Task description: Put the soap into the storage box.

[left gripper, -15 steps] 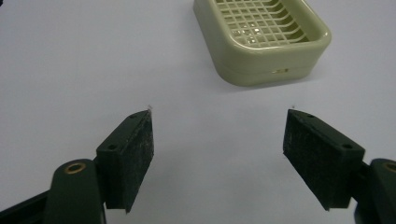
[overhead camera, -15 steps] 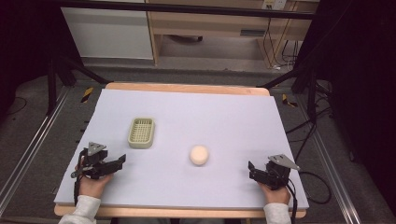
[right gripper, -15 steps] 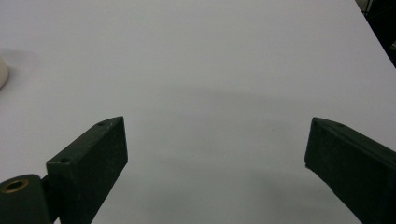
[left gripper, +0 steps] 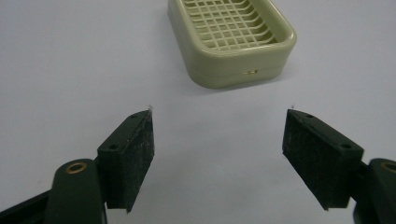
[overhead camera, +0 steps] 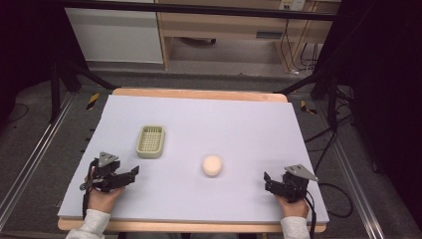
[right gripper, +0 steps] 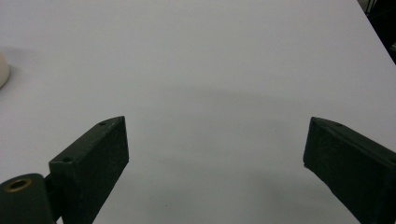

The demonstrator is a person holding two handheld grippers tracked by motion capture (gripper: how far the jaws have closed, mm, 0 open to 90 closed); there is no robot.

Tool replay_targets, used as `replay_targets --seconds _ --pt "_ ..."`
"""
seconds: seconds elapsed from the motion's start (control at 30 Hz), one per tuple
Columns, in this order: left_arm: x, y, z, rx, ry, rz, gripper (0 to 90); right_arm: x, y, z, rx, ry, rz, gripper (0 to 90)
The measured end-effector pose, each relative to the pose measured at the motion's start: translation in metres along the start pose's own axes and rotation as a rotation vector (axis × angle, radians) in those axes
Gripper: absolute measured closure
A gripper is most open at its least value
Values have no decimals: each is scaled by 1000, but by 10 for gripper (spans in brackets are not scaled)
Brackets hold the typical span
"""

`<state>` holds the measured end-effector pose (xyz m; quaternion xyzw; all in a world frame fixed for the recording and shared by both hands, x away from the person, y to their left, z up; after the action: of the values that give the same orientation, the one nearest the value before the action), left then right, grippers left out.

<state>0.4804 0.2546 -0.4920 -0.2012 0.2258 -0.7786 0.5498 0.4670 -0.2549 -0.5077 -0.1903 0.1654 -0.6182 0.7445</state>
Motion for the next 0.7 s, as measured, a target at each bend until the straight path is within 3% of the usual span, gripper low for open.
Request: replay_targets --seconds 0.7 --pt "25 2 7 4 35 -61 231 -7 2 0 3 -19 11 66"
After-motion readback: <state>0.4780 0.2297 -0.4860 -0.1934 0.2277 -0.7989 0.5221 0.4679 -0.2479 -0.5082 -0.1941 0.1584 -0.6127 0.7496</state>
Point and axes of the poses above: each handheld gripper's, and its own axes: y roughly forward along the jaws, z roughly out of its top, x roughly to its right, the point moved 5 cm from there along y, roughly forward along the jaws, and after that the axes turned 4 degrees about x, right-handed, at the moved point
